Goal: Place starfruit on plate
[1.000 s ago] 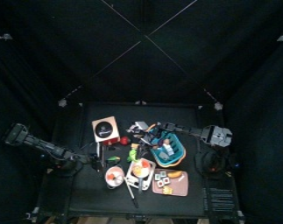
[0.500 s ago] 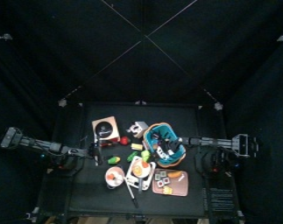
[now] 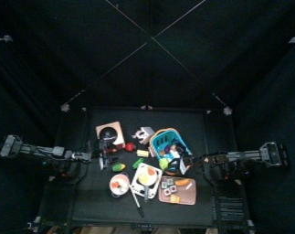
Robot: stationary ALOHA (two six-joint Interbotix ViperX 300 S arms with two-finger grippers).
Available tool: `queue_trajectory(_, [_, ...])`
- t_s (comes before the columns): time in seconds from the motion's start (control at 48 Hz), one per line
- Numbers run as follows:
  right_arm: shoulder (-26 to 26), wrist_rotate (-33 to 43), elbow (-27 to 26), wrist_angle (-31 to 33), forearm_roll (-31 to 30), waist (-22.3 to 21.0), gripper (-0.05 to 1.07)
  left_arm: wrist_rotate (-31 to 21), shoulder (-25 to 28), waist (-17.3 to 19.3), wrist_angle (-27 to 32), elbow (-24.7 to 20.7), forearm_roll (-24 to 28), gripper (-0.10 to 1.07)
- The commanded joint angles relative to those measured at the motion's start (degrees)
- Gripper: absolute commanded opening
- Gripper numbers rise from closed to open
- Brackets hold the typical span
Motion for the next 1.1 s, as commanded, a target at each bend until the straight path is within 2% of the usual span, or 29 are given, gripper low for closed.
queue_trajectory(0.0, [-0.6, 0.3, -1.3, -1.9, 1.9, 2.2, 0.54, 0.0, 0.3, 0.3, -0.2, -1.2, 0.1, 0.94])
queue_trajectory(0.125, [-2.3, 0.3, -0.4, -8.5, 9.9, 6.1, 0.54, 0.1, 0.4, 0.3, -0.3, -1.1, 0.1, 0.94])
queue_trajectory(0.208, [-2.5, 0.4, 2.1, -13.2, 15.7, 9.2, 0.54, 0.2, 0.4, 0.3, -1.0, -1.0, 0.1, 0.94])
queue_trajectory(0.417, [-2.5, 0.5, 14.9, -15.5, 27.1, 11.3, 0.54, 0.3, 0.4, 0.3, -1.6, 0.4, 0.1, 0.94])
queue_trajectory(0.521, [-2.5, 0.5, 18.3, -15.5, 30.1, 13.3, 0.54, 0.3, 0.4, 0.3, -1.6, 0.6, 0.1, 0.94])
queue_trajectory(0.667, [-2.5, 0.4, 18.6, -14.0, 29.1, 14.2, 0.55, 0.3, 0.4, 0.4, -1.7, 0.5, 0.1, 0.93])
queue_trajectory(0.812, [-3.0, 0.2, 14.8, -12.8, 24.8, 13.8, 0.57, 0.4, 0.4, 0.5, -1.6, 0.6, 0.2, 0.94])
queue_trajectory(0.917, [-3.7, 0.3, 14.1, -13.1, 21.3, 11.9, 0.57, 0.4, 0.4, 0.5, -1.6, 0.8, 0.1, 0.94])
queue_trajectory(1.083, [-4.7, 0.3, 14.8, -14.6, 20.0, 9.7, 0.57, 0.4, 0.4, 0.5, -1.7, 1.2, 0.1, 0.94])
